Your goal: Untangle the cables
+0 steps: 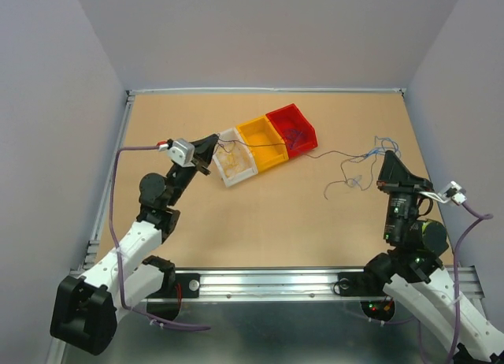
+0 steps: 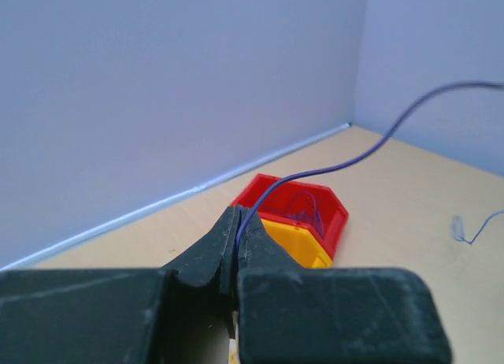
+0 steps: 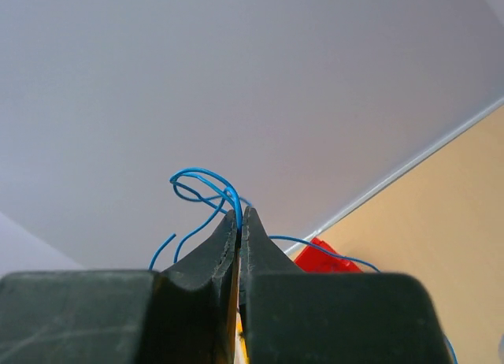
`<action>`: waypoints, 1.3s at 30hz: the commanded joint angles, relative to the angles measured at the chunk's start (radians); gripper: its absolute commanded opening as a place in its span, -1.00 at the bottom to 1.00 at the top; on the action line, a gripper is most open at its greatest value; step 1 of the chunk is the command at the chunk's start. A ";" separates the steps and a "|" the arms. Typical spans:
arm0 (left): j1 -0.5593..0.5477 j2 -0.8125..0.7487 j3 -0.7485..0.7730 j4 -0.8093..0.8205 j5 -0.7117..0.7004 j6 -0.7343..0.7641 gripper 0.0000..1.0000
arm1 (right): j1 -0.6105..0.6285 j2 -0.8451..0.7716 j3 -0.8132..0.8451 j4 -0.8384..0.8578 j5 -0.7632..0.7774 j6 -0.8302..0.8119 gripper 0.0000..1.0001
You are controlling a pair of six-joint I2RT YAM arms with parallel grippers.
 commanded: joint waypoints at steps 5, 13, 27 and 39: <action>0.071 -0.126 -0.034 0.099 -0.452 -0.171 -1.00 | 0.007 -0.086 -0.040 0.010 0.265 0.050 -0.99; 0.173 -0.105 -0.018 0.058 -0.612 -0.299 -1.00 | 0.006 -0.114 -0.032 -0.033 0.400 0.091 -0.99; 0.292 -0.070 -0.004 0.024 -0.586 -0.448 -1.00 | 0.007 -0.117 -0.018 -0.054 0.416 0.113 -0.99; 0.586 0.050 0.072 -0.061 -0.351 -0.665 -1.00 | 0.006 -0.159 -0.015 -0.084 0.531 0.143 -0.99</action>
